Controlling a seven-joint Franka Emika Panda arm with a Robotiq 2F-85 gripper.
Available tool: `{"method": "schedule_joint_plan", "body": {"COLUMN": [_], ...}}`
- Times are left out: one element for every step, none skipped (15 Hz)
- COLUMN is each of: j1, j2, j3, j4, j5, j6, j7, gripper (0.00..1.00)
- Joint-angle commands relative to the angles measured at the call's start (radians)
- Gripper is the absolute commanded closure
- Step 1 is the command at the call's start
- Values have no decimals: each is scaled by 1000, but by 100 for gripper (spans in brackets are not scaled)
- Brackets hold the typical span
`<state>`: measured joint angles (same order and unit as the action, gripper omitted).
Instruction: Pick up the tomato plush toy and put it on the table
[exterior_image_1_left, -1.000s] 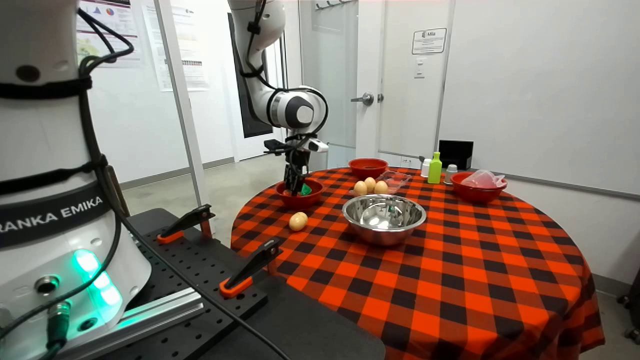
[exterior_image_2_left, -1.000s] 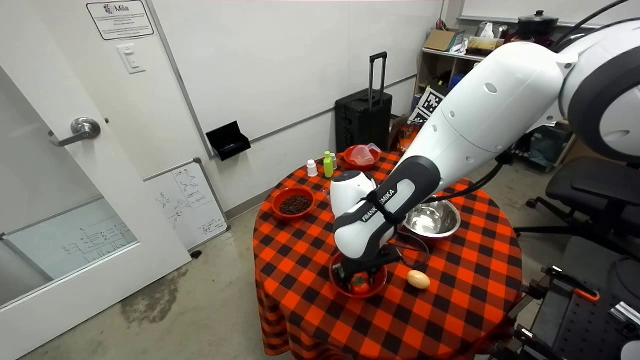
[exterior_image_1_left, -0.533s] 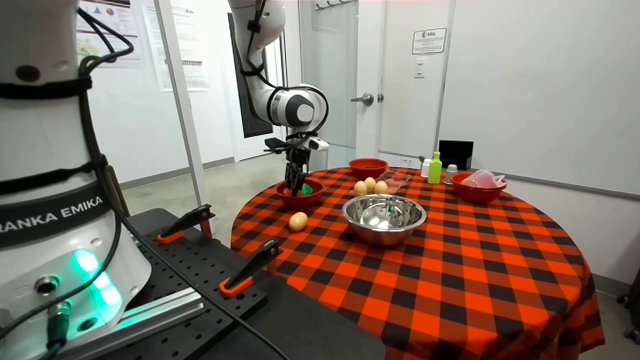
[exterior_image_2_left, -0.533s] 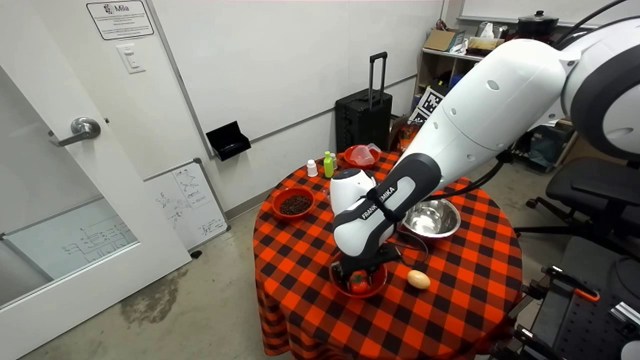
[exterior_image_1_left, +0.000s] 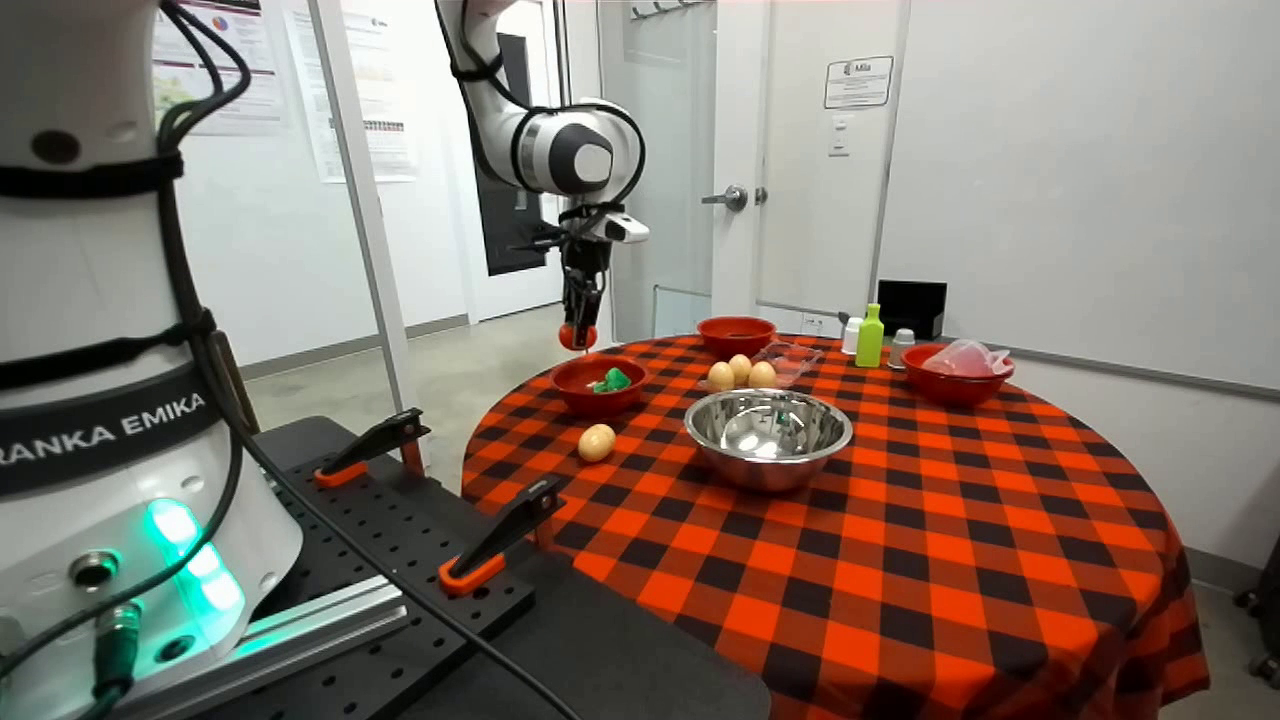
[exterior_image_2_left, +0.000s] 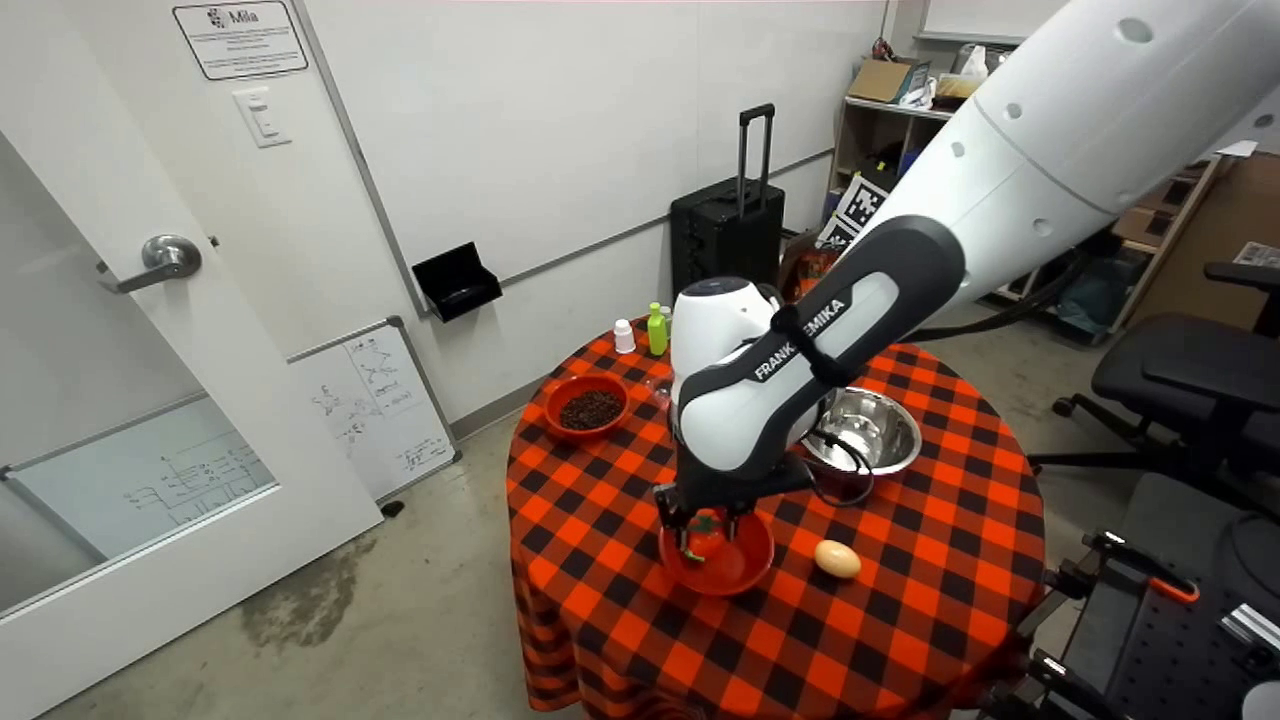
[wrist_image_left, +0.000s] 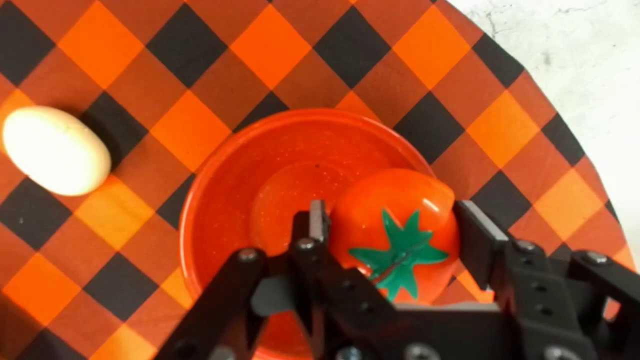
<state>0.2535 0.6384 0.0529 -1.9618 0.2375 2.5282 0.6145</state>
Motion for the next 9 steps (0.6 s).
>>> {"method": "schedule_joint_plan", "body": {"j1": [3, 0, -5, -12, -24, -38, -55, -70, -89], "j2": [-176, -206, -237, -264, -286, -307, -322, -331, -336], "j3": [-9, -14, -23, -31, -38, -43, -47, -50, -49], "j4": [-196, -230, -267, -302, -336, -370, -401, -423, -442], "j5": [21, 17, 13, 8, 12, 16, 22, 26, 37], "j6": [49, 54, 61, 68, 77, 85, 93, 100, 107], "j7": [38, 52, 67, 78, 85, 88, 87, 85, 76], "gripper": [62, 62, 62, 62, 62, 62, 62, 62, 62]}}
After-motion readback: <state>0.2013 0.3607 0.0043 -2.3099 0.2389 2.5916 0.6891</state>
